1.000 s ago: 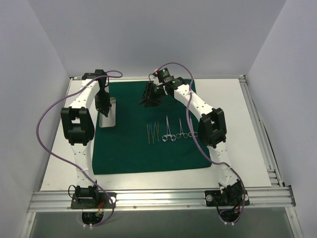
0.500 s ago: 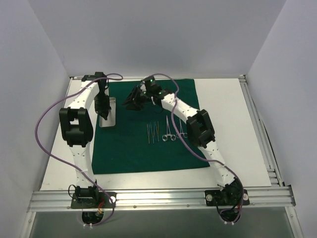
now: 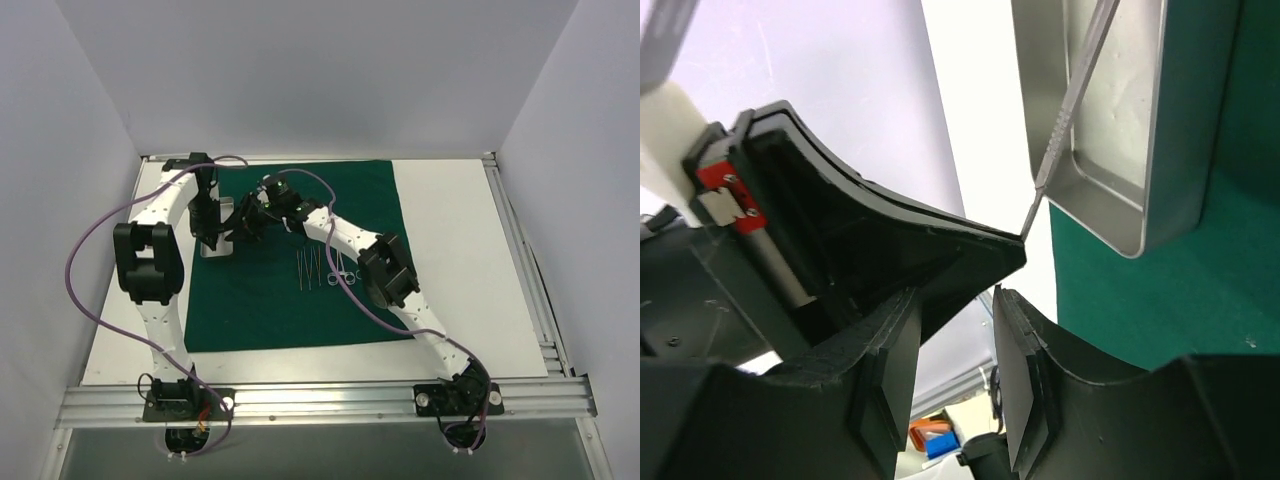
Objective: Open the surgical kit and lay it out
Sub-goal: Pick up the medical item from the container.
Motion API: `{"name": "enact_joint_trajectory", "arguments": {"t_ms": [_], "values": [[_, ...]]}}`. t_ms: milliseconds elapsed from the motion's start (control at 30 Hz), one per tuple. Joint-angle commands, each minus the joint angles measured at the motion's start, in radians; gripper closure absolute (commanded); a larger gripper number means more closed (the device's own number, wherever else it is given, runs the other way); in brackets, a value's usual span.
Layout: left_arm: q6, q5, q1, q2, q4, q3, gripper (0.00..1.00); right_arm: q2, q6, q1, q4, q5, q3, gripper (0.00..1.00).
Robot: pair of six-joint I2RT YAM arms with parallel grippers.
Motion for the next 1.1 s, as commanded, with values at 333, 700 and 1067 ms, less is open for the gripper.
{"name": "enact_joint_trajectory", "arguments": {"t_ms": [333,700,1067], "values": [[0.008,0.02,0.006,-0.108,0.035,-0.034,0.98,0.021,0.04,0.035,0.031,0.008,0.027,0.64],[0.014,0.02,0.006,-0.118,0.046,-0.061,0.98,0.072,0.111,0.044,0.08,0.03,0.03,0.59],[0.022,0.055,0.006,-0.114,0.051,-0.061,0.98,0.075,0.146,0.049,0.109,0.062,-0.014,0.56]]}}
